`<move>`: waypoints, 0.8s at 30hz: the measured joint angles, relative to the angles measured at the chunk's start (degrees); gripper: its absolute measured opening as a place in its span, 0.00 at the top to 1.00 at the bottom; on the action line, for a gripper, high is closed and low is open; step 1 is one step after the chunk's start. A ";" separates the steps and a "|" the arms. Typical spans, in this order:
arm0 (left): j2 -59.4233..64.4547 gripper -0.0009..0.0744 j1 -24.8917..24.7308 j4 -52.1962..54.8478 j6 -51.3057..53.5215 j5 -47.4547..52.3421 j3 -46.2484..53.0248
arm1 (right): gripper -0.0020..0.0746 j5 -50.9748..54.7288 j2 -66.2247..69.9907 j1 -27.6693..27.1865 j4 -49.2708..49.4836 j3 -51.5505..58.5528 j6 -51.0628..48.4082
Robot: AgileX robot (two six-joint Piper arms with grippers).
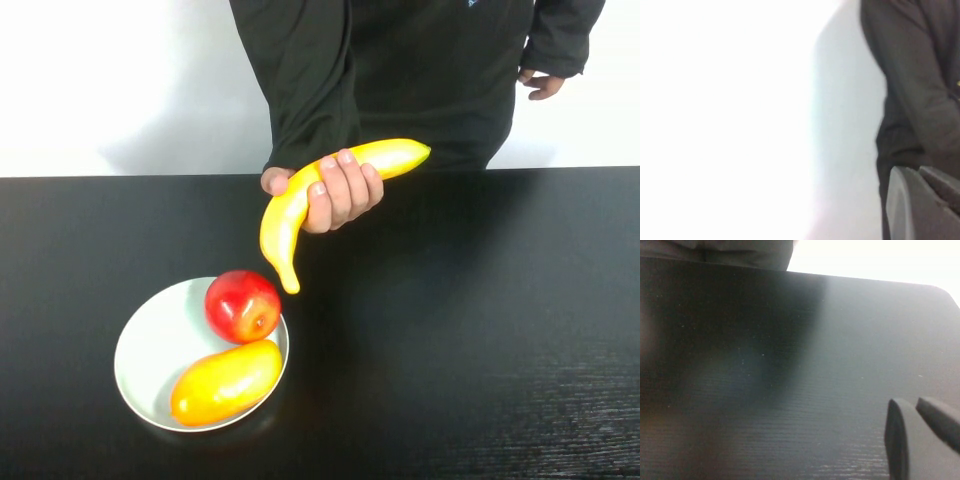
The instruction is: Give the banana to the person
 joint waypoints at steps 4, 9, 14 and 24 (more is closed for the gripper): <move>-2.77 0.99 1.42 -1.04 0.00 7.50 0.34 | 0.99 0.00 0.00 0.00 0.00 0.00 0.00; -3.01 0.99 1.54 -0.81 -2.44 25.26 0.34 | 0.99 0.03 0.00 0.00 0.00 0.00 0.00; -3.01 0.99 1.54 0.13 -3.18 36.98 0.43 | 0.99 0.03 0.00 0.00 0.00 0.00 0.00; -3.01 0.99 1.54 0.41 -3.37 37.49 0.43 | 0.99 0.03 0.00 0.00 0.00 0.00 0.00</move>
